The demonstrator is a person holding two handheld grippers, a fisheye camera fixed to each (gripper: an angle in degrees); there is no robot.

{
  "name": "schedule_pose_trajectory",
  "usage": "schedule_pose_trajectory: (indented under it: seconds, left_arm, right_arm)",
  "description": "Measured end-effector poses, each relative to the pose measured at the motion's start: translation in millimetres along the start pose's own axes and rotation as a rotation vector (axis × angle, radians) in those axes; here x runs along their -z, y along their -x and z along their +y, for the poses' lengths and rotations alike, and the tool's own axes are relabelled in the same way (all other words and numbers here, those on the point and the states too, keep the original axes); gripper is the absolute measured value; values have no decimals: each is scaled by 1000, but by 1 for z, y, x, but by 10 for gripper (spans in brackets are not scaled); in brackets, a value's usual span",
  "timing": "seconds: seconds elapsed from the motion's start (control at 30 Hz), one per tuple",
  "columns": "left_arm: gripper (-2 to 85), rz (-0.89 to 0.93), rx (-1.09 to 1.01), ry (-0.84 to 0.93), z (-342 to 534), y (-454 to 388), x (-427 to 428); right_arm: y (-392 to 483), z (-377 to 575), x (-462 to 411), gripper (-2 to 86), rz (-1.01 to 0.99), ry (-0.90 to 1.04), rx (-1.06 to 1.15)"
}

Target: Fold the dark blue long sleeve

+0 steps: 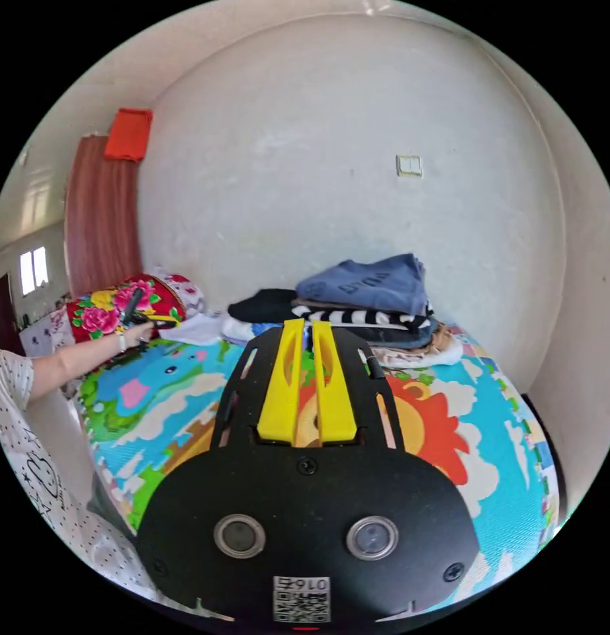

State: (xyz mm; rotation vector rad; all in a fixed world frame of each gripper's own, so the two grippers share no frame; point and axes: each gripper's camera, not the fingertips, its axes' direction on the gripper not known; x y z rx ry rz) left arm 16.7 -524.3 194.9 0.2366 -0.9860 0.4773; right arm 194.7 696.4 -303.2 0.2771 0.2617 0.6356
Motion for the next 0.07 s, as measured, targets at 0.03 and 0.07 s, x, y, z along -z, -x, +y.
schedule_pose_trajectory:
  seconds: [0.03,0.07]
  left_arm:
    - [135,-1,-3,11,0,0,-5]
    - [139,-11,-13,27,-1,-1,-13]
  right_arm:
    - [12,7,11,17,-28,-29,-1]
    - [24,13,19,15,-48,-47,8]
